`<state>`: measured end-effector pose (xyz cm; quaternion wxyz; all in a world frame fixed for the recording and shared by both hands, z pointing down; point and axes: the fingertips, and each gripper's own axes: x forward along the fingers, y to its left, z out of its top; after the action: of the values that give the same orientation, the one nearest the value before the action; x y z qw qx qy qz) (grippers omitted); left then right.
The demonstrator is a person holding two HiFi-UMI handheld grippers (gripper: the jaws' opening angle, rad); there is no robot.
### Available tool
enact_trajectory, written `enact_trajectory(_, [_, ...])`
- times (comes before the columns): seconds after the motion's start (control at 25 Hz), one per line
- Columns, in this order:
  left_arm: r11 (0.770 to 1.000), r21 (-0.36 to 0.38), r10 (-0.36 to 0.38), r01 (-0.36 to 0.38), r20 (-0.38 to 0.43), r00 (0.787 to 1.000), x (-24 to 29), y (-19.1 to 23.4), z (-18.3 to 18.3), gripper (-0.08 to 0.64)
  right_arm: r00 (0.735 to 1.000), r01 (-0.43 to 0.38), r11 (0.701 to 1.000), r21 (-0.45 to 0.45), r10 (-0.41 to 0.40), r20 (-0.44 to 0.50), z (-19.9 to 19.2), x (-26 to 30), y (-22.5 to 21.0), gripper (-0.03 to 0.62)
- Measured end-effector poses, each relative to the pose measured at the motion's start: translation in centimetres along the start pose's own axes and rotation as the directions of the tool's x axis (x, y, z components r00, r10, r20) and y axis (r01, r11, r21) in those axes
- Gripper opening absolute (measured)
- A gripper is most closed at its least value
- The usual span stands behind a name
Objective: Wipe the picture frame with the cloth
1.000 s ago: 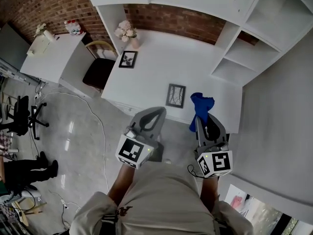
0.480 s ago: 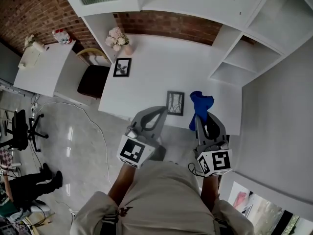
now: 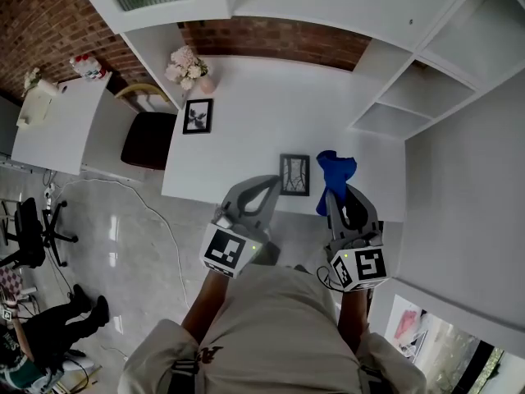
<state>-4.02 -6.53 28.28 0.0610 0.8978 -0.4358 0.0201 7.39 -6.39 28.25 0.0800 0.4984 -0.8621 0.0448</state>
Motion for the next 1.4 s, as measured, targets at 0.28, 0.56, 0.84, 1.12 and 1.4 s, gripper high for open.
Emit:
enact_trajectory(0.28, [0.999, -0.015, -0.04, 0.039, -0.054, 0.998, 1.5, 1.4, -3.2, 0.0, 0.996, 0.044, 0.999, -0.002, -0.044, -0.072, -2.8, 2.0, -0.8, 0.078])
enact_trajectory(0.56, [0.997, -0.06, -0.049, 0.042, -0.115, 0.992, 3.4, 1.8, -6.5, 0.002, 0.987, 0.041, 0.999, 0.009, -0.039, -0.158, -5.9, 3.6, -2.3, 0.078])
enact_trajectory(0.84, [0.999, -0.049, -0.025, 0.016, -0.184, 0.983, 5.3, 2.1, -10.4, 0.002, 0.974, -0.022, 1.0, 0.012, 0.024, -0.226, -9.2, 5.8, -3.5, 0.078])
enact_trajectory(1.12, [0.996, -0.083, 0.003, -0.025, -0.258, 0.966, 6.6, 2.5, -14.7, 0.002, 0.951, -0.095, 0.995, -0.013, 0.087, -0.295, -12.6, 8.2, -4.5, 0.078])
enact_trajectory(1.4, [0.992, -0.113, 0.012, -0.052, -0.325, 0.946, 7.7, 3.3, -19.7, 0.001, 0.926, -0.137, 0.99, -0.016, 0.122, -0.356, -16.5, 10.9, -5.1, 0.078])
